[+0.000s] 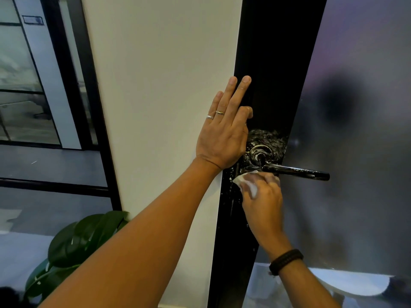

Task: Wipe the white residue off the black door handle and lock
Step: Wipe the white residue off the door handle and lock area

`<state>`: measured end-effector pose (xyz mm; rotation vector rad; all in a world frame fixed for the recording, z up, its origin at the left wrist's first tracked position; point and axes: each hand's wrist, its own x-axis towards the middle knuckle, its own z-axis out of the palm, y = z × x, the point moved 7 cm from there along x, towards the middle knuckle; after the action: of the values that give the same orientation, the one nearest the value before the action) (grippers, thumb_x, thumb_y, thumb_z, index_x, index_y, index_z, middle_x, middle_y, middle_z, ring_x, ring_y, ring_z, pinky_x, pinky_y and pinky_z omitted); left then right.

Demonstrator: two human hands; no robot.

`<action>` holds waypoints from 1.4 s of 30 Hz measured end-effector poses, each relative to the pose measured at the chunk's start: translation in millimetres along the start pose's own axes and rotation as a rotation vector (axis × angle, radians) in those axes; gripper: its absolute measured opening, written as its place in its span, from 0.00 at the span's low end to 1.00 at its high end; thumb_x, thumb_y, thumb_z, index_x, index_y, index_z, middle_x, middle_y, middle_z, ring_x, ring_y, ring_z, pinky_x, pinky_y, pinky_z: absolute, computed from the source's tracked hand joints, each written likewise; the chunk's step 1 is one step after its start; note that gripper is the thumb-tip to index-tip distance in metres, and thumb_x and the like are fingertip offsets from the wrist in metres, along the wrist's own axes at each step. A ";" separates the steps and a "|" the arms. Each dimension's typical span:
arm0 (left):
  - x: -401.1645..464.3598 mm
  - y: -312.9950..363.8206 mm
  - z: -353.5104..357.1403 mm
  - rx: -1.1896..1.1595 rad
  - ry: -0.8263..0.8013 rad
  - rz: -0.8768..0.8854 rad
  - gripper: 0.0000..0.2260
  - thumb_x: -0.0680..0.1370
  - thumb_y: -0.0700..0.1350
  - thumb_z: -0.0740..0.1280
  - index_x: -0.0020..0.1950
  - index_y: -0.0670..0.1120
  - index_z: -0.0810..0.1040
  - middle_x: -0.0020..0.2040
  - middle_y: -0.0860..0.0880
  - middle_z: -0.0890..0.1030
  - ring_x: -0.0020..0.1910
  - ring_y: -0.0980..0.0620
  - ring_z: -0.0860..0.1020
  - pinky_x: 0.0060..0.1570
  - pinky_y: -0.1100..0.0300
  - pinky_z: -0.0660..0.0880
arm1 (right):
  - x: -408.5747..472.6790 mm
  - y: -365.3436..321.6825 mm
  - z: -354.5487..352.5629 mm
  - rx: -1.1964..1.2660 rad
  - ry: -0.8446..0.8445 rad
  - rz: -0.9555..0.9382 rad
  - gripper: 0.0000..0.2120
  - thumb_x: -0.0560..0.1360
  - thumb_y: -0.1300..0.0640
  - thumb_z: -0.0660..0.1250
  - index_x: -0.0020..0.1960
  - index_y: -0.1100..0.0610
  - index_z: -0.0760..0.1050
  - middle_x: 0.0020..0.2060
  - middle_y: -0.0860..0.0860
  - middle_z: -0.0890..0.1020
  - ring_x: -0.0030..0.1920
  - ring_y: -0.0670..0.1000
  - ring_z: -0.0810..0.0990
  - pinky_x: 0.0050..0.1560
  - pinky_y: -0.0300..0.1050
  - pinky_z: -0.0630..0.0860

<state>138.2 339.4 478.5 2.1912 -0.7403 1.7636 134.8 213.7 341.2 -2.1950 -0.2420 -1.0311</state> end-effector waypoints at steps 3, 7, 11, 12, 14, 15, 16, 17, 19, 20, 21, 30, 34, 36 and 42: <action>0.1 0.1 0.3 -0.004 -0.004 -0.006 0.10 0.82 0.37 0.59 0.56 0.43 0.79 0.84 0.37 0.65 0.85 0.34 0.59 0.86 0.43 0.53 | 7.1 13.7 -9.3 0.130 0.049 0.029 0.08 0.80 0.56 0.73 0.57 0.56 0.86 0.54 0.52 0.83 0.56 0.51 0.82 0.60 0.48 0.80; 0.1 -0.4 1.2 0.005 -0.012 -0.013 0.10 0.82 0.36 0.60 0.57 0.43 0.79 0.84 0.37 0.64 0.85 0.34 0.58 0.86 0.43 0.52 | 10.6 47.6 -25.9 0.401 0.208 0.293 0.04 0.80 0.57 0.73 0.48 0.48 0.84 0.44 0.50 0.86 0.45 0.51 0.86 0.45 0.41 0.81; -0.3 0.0 2.2 0.013 -0.018 -0.012 0.10 0.82 0.36 0.60 0.57 0.43 0.79 0.84 0.36 0.64 0.85 0.34 0.59 0.86 0.43 0.53 | 2.8 42.2 -34.5 0.310 0.232 0.104 0.03 0.80 0.61 0.72 0.52 0.56 0.84 0.51 0.52 0.83 0.49 0.48 0.83 0.50 0.38 0.80; -0.1 0.2 2.4 0.014 -0.017 -0.012 0.10 0.82 0.36 0.60 0.57 0.43 0.79 0.84 0.36 0.64 0.85 0.34 0.59 0.86 0.43 0.53 | -1.3 40.9 -29.6 0.272 0.199 0.057 0.05 0.81 0.62 0.72 0.54 0.58 0.85 0.53 0.51 0.83 0.51 0.48 0.83 0.52 0.39 0.80; 0.0 0.1 2.6 0.014 -0.016 -0.016 0.10 0.81 0.36 0.60 0.57 0.44 0.79 0.84 0.36 0.64 0.85 0.34 0.59 0.86 0.43 0.53 | -11.7 47.5 -19.6 0.262 0.182 0.063 0.06 0.82 0.62 0.70 0.57 0.59 0.84 0.55 0.51 0.82 0.53 0.49 0.83 0.54 0.42 0.81; 0.1 -0.1 2.7 0.016 -0.017 -0.017 0.10 0.81 0.36 0.60 0.57 0.44 0.79 0.84 0.36 0.64 0.85 0.34 0.58 0.86 0.42 0.53 | -17.0 51.5 -16.7 0.278 0.194 0.092 0.06 0.82 0.61 0.70 0.57 0.59 0.83 0.54 0.50 0.82 0.53 0.49 0.83 0.54 0.42 0.81; 0.3 -0.4 2.8 0.021 -0.019 -0.018 0.10 0.81 0.36 0.61 0.57 0.44 0.79 0.84 0.37 0.64 0.85 0.34 0.58 0.86 0.43 0.53 | -22.0 54.1 -14.1 0.302 0.207 0.122 0.05 0.82 0.61 0.70 0.57 0.58 0.83 0.53 0.50 0.82 0.53 0.48 0.83 0.55 0.42 0.81; 0.6 -0.8 2.8 0.027 -0.020 -0.018 0.09 0.81 0.36 0.61 0.56 0.44 0.79 0.84 0.37 0.64 0.85 0.34 0.58 0.86 0.43 0.53 | -26.3 55.7 -12.3 0.323 0.219 0.153 0.04 0.82 0.61 0.70 0.56 0.56 0.82 0.52 0.50 0.82 0.52 0.48 0.83 0.54 0.41 0.81; 0.6 -0.8 2.2 0.035 -0.017 -0.018 0.09 0.81 0.36 0.61 0.56 0.44 0.79 0.84 0.37 0.64 0.85 0.34 0.58 0.86 0.43 0.52 | -31.2 57.6 -9.4 0.356 0.238 0.213 0.04 0.81 0.61 0.71 0.55 0.53 0.81 0.49 0.50 0.82 0.47 0.47 0.82 0.49 0.38 0.81; 0.5 -0.6 2.3 0.035 -0.017 -0.019 0.09 0.81 0.36 0.61 0.56 0.44 0.79 0.84 0.37 0.64 0.85 0.34 0.59 0.86 0.43 0.52 | -31.9 57.6 -8.4 0.369 0.241 0.241 0.05 0.81 0.60 0.71 0.54 0.52 0.80 0.48 0.51 0.82 0.44 0.45 0.82 0.45 0.37 0.80; 0.5 -0.3 2.6 0.035 -0.018 -0.019 0.09 0.81 0.36 0.61 0.56 0.44 0.79 0.84 0.37 0.64 0.85 0.34 0.59 0.86 0.43 0.52 | -32.2 57.9 -7.2 0.379 0.237 0.266 0.05 0.81 0.60 0.71 0.52 0.50 0.78 0.46 0.51 0.82 0.43 0.45 0.82 0.43 0.35 0.79; -0.1 -1.2 3.2 0.028 -0.022 -0.016 0.10 0.81 0.35 0.61 0.56 0.44 0.79 0.84 0.36 0.64 0.85 0.34 0.58 0.86 0.42 0.54 | -57.4 56.3 23.3 0.569 0.212 0.539 0.05 0.77 0.64 0.75 0.46 0.55 0.82 0.39 0.50 0.86 0.39 0.46 0.85 0.40 0.38 0.82; -0.8 -1.8 4.4 0.030 -0.020 -0.012 0.09 0.81 0.36 0.61 0.56 0.44 0.79 0.84 0.36 0.64 0.85 0.34 0.59 0.85 0.42 0.53 | -63.9 44.2 40.3 0.781 0.287 0.667 0.05 0.76 0.66 0.75 0.45 0.57 0.84 0.39 0.50 0.87 0.41 0.45 0.87 0.43 0.36 0.82; -0.6 -1.6 4.1 0.028 -0.013 -0.012 0.09 0.81 0.36 0.61 0.56 0.44 0.79 0.83 0.36 0.65 0.84 0.33 0.59 0.85 0.42 0.54 | -66.7 36.0 46.7 0.885 0.347 0.736 0.06 0.76 0.67 0.74 0.46 0.57 0.85 0.41 0.51 0.88 0.43 0.47 0.87 0.46 0.38 0.83; -0.9 -1.3 4.2 0.030 -0.003 -0.009 0.10 0.81 0.36 0.61 0.56 0.44 0.80 0.83 0.36 0.66 0.84 0.33 0.60 0.85 0.41 0.55 | -70.0 19.3 58.7 1.207 0.565 0.949 0.05 0.78 0.66 0.73 0.50 0.58 0.84 0.40 0.47 0.88 0.45 0.44 0.88 0.46 0.37 0.83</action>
<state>142.3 338.7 476.7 2.2131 -0.7073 1.7793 132.0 246.0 253.7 -0.6904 0.3484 -0.6009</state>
